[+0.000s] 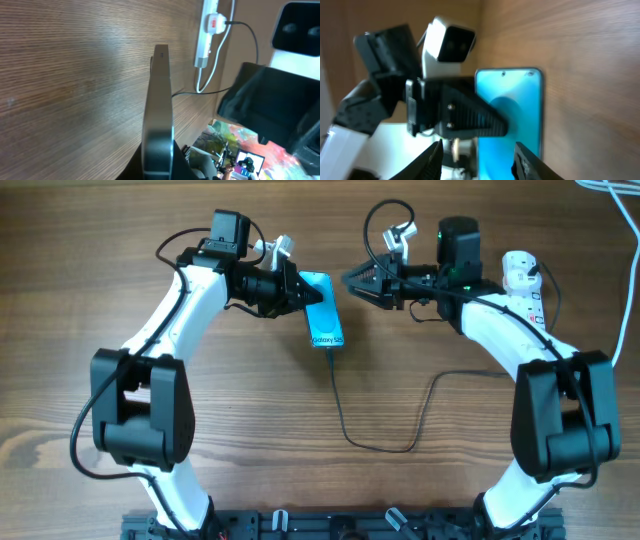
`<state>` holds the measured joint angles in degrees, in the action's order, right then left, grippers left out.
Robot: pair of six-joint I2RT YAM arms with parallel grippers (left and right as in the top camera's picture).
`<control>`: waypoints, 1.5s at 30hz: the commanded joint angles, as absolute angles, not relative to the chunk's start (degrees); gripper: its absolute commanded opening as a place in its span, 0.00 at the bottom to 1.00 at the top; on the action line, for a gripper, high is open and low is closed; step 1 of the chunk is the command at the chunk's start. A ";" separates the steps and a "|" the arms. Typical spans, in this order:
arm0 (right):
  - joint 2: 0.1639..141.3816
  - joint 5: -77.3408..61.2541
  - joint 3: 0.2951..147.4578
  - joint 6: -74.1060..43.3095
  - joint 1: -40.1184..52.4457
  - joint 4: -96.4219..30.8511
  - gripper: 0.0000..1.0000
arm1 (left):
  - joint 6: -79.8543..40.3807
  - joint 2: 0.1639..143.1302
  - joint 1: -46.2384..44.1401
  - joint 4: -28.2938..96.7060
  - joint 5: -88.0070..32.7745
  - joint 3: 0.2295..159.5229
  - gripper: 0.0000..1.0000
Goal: Plug charger to phone and switch on socket
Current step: 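Lower the plugged phone onto the table and open both grippers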
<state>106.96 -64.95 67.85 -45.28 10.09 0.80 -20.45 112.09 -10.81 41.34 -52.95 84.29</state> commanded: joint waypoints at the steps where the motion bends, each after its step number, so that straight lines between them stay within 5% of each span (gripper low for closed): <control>1: 98.94 -49.12 70.89 -30.85 9.45 -13.21 0.46 | -19.70 113.51 -10.70 39.75 -54.15 84.33 0.04; 9: 85.47 -19.27 73.19 -26.94 9.47 -36.16 0.52 | -21.56 120.03 -10.59 34.41 -54.35 84.33 0.04; 34: 85.93 -17.37 72.62 -25.45 9.89 -41.80 0.57 | -22.92 126.04 -10.61 34.17 -38.00 84.33 0.04; 45: 85.93 -17.32 72.62 -25.43 9.89 -42.57 0.58 | -22.94 126.04 -10.66 35.59 -34.35 84.33 0.15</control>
